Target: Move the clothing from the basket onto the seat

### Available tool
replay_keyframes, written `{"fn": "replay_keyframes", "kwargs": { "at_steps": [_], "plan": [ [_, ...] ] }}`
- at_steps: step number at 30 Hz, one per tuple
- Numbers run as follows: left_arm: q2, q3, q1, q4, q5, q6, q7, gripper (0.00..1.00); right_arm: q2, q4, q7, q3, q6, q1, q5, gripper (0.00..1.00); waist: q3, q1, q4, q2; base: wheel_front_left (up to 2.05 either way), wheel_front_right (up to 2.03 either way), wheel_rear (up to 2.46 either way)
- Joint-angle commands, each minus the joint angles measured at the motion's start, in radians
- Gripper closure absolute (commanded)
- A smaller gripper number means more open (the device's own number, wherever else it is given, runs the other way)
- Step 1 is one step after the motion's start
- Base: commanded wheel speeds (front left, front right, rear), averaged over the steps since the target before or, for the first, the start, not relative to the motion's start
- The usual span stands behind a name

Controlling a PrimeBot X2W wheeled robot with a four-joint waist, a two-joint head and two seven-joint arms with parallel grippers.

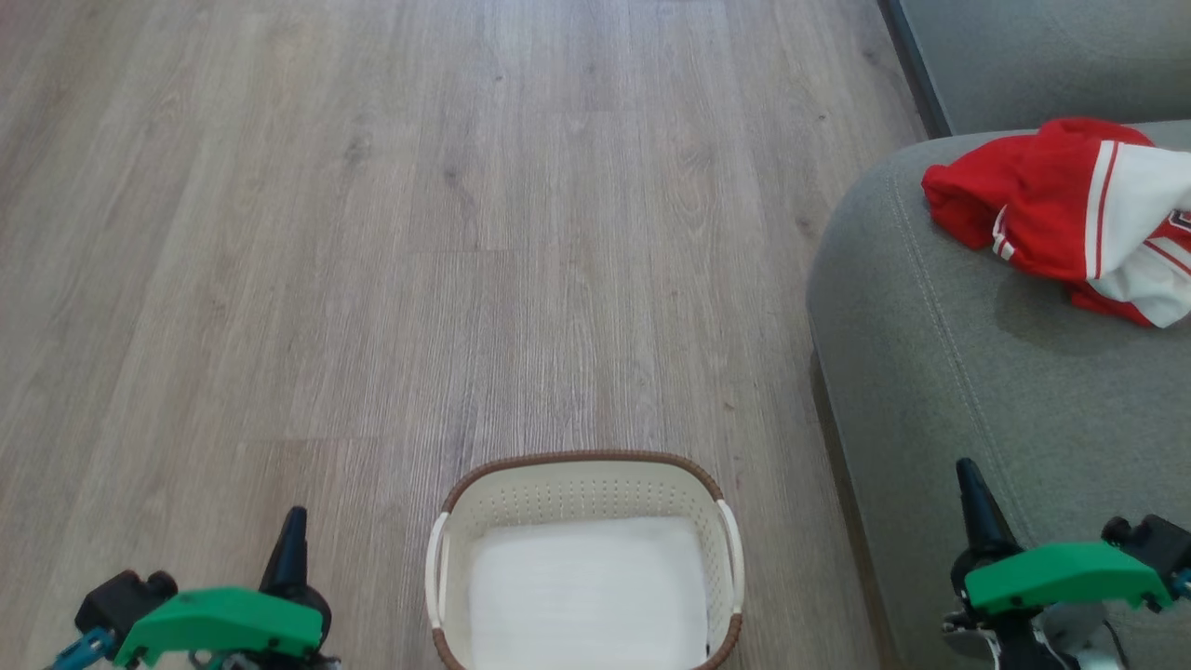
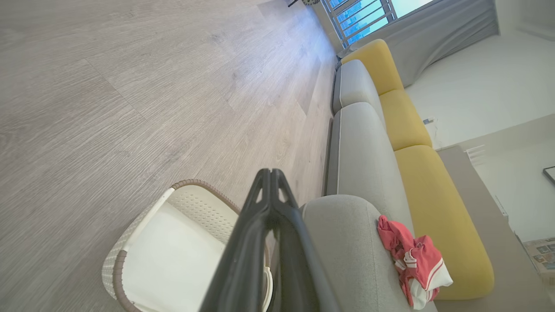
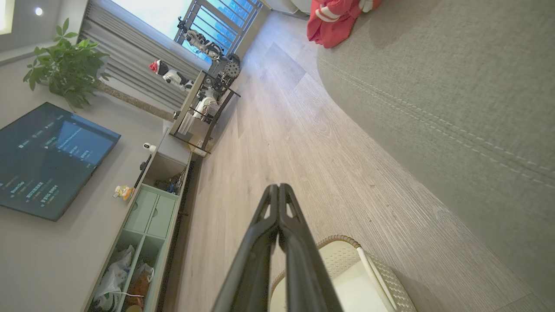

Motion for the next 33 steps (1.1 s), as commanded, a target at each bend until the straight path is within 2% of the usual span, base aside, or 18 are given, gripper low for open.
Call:
{"fn": "replay_keyframes", "kwargs": {
  "at_steps": [1, 33],
  "plan": [
    [0.002, 0.041, -0.068, -0.029, -0.028, -0.013, 0.008, 1.0, 0.0, -0.041, 0.012, 0.003, 0.0, -0.064, 0.035, 1.0, 0.001, 0.0, 0.0, 0.0, 0.0, 0.0, 0.0],
    [-0.038, 0.156, -0.136, -0.014, -0.343, -0.122, 0.104, 1.0, 0.001, -0.072, 0.107, -0.032, 0.0, -0.095, 0.416, 1.0, 0.019, 0.0, -0.009, 0.0, 0.0, 0.0, 0.0]
  ]
}}
